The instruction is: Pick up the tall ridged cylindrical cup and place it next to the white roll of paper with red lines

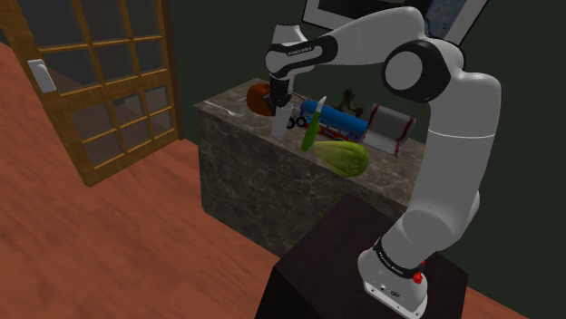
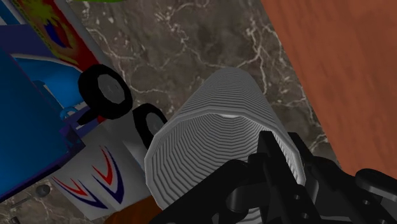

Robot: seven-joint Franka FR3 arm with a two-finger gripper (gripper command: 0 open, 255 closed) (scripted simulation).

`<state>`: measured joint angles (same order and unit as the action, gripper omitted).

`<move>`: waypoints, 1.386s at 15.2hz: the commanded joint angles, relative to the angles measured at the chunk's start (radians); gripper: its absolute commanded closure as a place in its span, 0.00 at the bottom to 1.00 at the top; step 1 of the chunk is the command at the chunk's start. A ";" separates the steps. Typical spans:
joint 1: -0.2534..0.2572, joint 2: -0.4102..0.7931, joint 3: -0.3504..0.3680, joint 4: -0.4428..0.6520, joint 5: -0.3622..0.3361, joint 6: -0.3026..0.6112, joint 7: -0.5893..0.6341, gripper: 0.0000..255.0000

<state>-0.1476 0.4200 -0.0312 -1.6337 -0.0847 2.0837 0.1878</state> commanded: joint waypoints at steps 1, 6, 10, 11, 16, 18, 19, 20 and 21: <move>0.000 -0.006 0.000 0.017 0.001 -0.023 -0.002 1.00; 0.000 -0.025 0.000 0.056 0.002 -0.081 -0.007 1.00; 0.000 -0.037 0.001 0.092 0.004 -0.129 -0.011 1.00; 0.000 -0.040 0.001 0.102 0.004 -0.141 -0.012 1.00; 0.001 -0.049 0.001 0.156 0.005 -0.204 -0.017 1.00; 0.001 -0.051 0.001 0.180 0.006 -0.230 -0.019 1.00; 0.001 -0.052 0.001 0.192 0.006 -0.243 -0.020 1.00; 0.001 -0.052 0.001 0.205 0.006 -0.256 -0.021 1.00; 0.001 -0.052 0.001 0.218 0.007 -0.270 -0.022 1.00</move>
<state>-0.1460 0.3719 -0.0301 -1.4238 -0.0782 1.8265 0.1683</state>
